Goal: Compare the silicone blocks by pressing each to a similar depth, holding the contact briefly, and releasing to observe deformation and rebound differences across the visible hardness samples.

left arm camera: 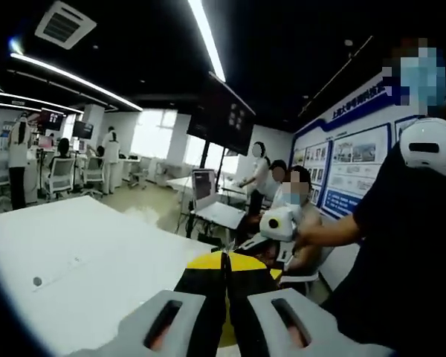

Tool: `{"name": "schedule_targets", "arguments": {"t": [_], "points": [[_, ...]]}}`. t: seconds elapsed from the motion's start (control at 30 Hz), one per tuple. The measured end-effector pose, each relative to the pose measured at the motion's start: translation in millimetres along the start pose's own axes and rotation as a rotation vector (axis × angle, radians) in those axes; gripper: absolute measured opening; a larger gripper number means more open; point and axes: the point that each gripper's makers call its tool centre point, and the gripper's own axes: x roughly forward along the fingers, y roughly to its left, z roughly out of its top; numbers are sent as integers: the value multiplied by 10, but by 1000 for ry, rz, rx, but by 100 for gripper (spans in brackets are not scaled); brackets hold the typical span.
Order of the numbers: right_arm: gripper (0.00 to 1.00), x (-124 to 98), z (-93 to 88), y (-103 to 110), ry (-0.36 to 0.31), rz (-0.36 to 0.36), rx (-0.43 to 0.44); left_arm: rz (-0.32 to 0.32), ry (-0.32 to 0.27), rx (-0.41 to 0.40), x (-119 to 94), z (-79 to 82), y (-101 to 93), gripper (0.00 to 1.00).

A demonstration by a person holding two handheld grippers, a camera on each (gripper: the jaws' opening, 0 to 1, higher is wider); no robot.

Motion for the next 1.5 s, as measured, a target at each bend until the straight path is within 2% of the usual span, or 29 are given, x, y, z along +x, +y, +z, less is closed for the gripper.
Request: {"name": "schedule_targets", "arguments": {"t": [0.13,0.23,0.3,0.43,0.53,0.7,0.8,0.93,1.13,1.3,1.4,1.5], "points": [[54,168,307,120,-77,108,8,-43,9,18,50,4,-83,0],[53,277,485,158,-106,168,25,-74,7,23,66,28,-118,0],[54,362,543,153,-98,182,5,-102,12,55,73,63,-154,0],[54,505,619,178,-85,230,-14,-112,5,73,73,147,-122,0],[51,605,658,187,-73,260,-23,-112,4,93,63,203,-87,0],[48,759,761,194,-89,306,8,-99,-5,113,38,285,7,0],[44,834,842,219,-110,343,47,-95,-8,115,19,304,51,0],[39,911,907,199,-129,362,68,-94,-33,124,-25,337,129,0],[38,1080,915,110,-103,354,66,-60,-47,118,-75,348,317,0],[29,1145,993,93,-110,356,-30,-35,-65,122,-106,399,435,0],[26,1204,1047,-15,-115,324,-100,-16,-73,127,-111,436,507,0],[22,1257,1066,-95,-105,306,-124,9,-70,129,-115,443,596,0]]}}
